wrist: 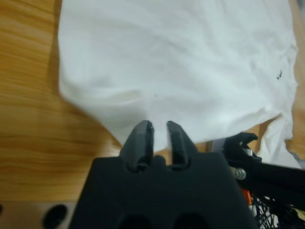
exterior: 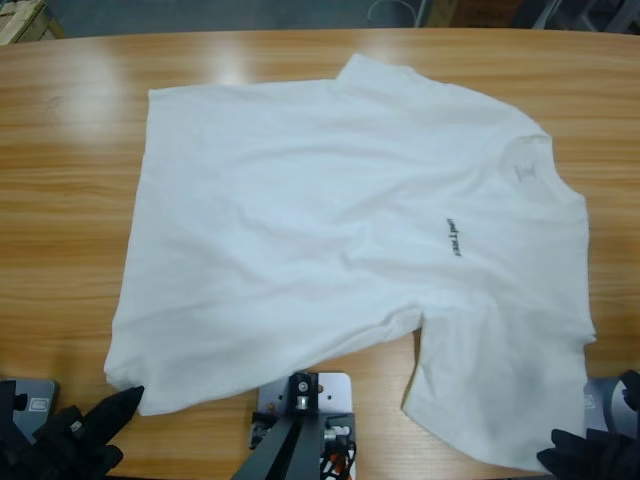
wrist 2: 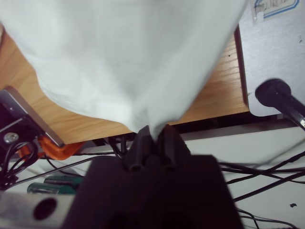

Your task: Fold clothes

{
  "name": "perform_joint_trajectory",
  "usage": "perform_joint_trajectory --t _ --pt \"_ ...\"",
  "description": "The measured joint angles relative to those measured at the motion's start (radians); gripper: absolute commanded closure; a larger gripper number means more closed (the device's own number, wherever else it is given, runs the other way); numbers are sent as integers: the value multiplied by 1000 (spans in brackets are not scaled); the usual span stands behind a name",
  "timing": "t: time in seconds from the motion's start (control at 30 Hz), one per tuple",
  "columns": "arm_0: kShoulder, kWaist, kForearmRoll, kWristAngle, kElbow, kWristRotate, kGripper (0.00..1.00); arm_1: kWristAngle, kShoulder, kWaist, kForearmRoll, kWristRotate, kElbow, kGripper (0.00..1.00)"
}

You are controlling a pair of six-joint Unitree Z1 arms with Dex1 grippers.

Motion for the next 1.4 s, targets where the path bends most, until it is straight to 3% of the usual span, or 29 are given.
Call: perform_joint_trajectory --t 0.27,0.3,0.33,0.37,0.4,0.67,0.9,1.07,1.23,1.4 --pt "-6 0 82 23 -22 0 1000 2 0 0 -5 0 0 1000" --pt "-8 0 87 23 -23 0 911 2 0 0 -5 0 0 1000" --pt "-10 0 91 23 -25 0 416 2 0 0 -5 0 0 1000" --pt "-14 0 96 23 -28 0 89 2 0 0 -5 0 0 1000" --pt "-17 0 100 23 -31 0 12 2 0 0 -6 0 0 1000" --pt "-26 -41 114 -27 -43 0 0 2 0 0 -6 -6 4 1000" --pt "-126 -43 126 -96 -57 0 0 2 0 0 -45 -6 29 1000" --pt "-171 -44 173 28 -58 0 0 2 0 0 -61 -6 31 1000" --pt "-230 -44 239 62 -59 0 0 2 0 0 -61 -7 32 1000" --pt "-278 -44 235 205 -32 0 0 2 0 0 -64 -10 32 1000"
